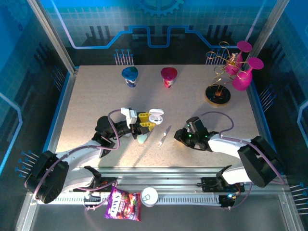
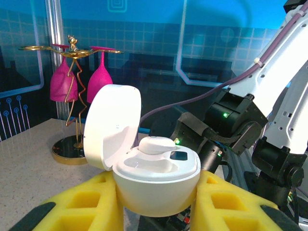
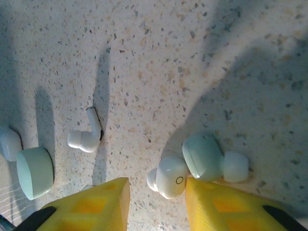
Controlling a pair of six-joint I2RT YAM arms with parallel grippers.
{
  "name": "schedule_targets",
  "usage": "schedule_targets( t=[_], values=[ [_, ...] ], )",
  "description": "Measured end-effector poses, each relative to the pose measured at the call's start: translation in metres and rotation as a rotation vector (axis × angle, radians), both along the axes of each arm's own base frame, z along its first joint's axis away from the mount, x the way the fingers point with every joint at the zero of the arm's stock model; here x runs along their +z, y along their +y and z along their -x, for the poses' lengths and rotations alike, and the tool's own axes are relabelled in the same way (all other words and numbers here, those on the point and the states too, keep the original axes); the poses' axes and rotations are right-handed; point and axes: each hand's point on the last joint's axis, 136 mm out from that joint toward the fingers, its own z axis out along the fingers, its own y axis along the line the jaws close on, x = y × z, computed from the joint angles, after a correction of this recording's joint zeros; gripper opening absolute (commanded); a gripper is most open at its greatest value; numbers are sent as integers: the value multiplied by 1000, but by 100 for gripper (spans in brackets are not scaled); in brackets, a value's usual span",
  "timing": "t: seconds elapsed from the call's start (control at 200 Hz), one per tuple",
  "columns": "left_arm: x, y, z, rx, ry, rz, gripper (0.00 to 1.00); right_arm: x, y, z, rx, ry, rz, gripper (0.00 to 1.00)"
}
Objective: Insert wireless bluetooth earbuds into charging case
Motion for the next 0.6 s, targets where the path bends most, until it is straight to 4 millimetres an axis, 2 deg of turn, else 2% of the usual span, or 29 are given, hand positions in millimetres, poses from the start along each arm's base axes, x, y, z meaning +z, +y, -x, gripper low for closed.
schedule_targets(
  t=[0.32, 0.6],
  values=[
    [1, 2, 2, 5, -4, 0, 25, -6, 7, -3, 36, 7, -9, 32],
    [-2, 2, 3, 7, 8, -7, 25, -8, 7, -3, 58, 13, -12, 26]
  ],
)
